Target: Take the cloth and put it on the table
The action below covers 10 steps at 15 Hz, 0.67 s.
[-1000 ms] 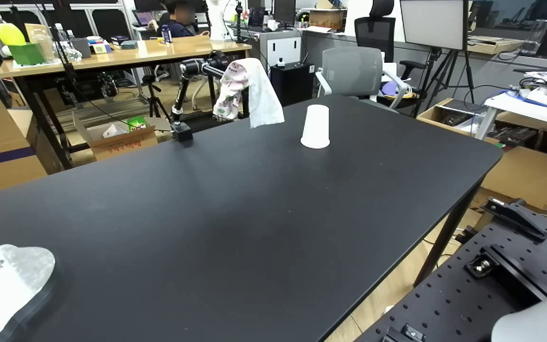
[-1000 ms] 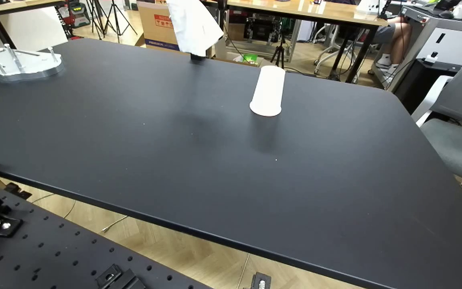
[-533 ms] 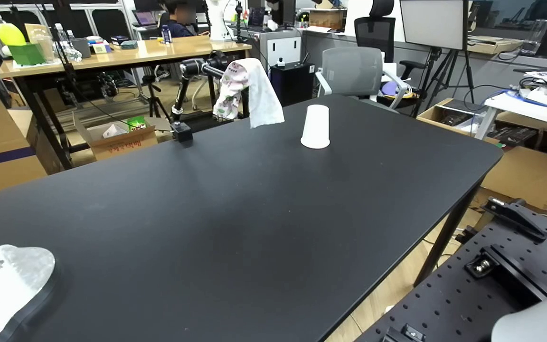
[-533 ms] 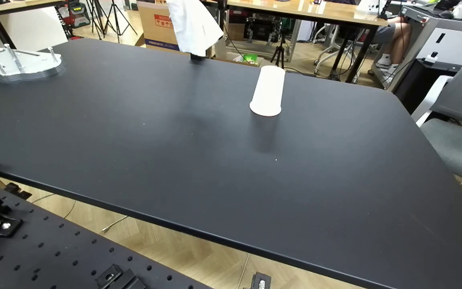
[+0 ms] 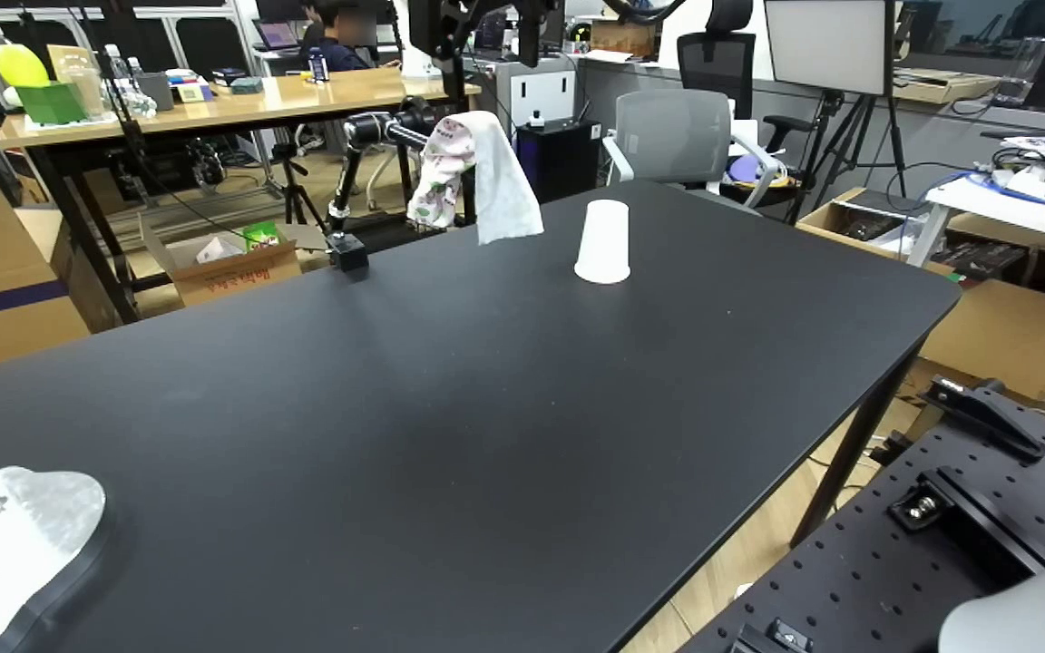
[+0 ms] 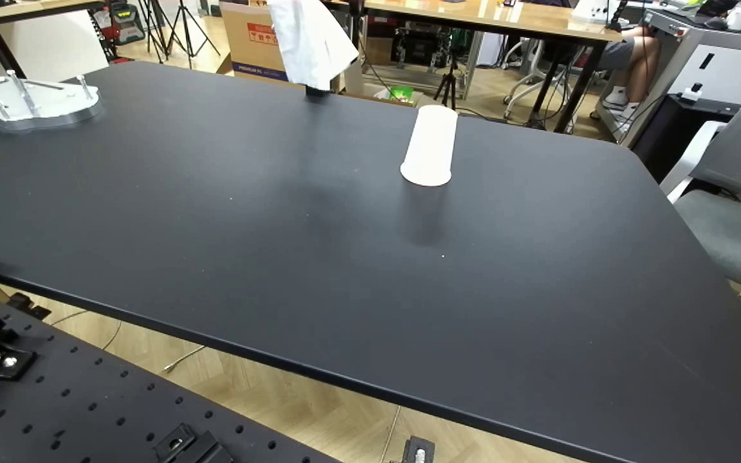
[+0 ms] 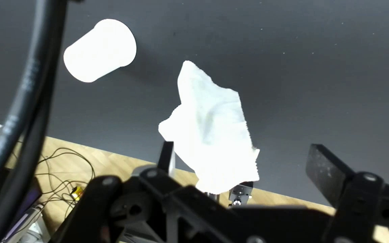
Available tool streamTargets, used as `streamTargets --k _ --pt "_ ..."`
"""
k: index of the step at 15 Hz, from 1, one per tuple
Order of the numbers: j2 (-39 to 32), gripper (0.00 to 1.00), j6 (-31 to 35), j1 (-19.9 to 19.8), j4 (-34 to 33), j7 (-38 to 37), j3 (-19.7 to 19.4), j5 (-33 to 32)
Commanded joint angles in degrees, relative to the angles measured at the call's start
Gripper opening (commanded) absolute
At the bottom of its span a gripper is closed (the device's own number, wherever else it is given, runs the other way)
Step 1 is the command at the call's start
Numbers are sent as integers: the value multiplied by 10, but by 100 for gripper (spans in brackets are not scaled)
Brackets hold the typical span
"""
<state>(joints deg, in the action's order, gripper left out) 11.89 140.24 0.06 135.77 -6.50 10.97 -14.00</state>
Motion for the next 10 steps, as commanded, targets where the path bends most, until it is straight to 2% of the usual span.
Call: streamTargets --k 1,10 --pt "-41 100 -1 20 -36 9 -18 22" --pt "-80 100 -5 26 -71 18 -27 1"
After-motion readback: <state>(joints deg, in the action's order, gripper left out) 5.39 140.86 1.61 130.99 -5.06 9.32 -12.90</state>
